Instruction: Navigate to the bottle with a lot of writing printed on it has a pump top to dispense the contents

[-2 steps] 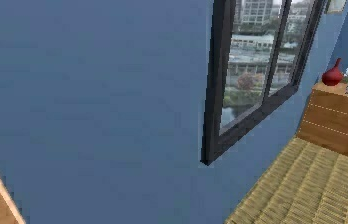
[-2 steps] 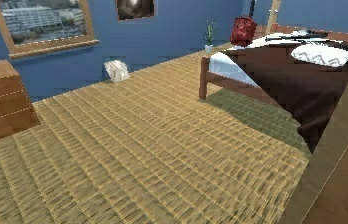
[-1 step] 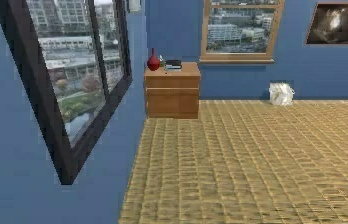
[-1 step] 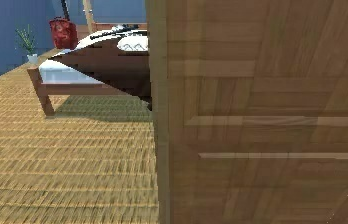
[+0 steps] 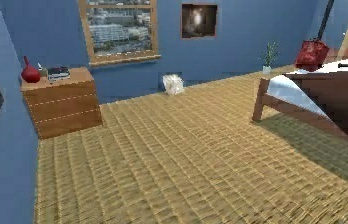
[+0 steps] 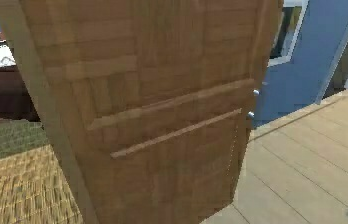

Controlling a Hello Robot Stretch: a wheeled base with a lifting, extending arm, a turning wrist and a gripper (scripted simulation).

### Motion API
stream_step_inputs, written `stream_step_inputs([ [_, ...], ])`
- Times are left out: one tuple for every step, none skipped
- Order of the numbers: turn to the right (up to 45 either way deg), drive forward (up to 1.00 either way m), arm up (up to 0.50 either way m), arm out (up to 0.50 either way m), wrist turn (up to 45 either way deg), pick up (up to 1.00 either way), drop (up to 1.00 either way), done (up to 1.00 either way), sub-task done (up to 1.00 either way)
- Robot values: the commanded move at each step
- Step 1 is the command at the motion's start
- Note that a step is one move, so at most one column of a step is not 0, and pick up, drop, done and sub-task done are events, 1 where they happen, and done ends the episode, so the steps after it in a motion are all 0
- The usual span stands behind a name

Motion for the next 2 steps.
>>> stream_step_inputs([
  [0.0,0.40,0.00,0.00,0.0,0.00,0.00,0.00,0.00],
  [15.0,0.00,0.00,0.00,0.0,0.00,0.00,0.00,0.00],
])
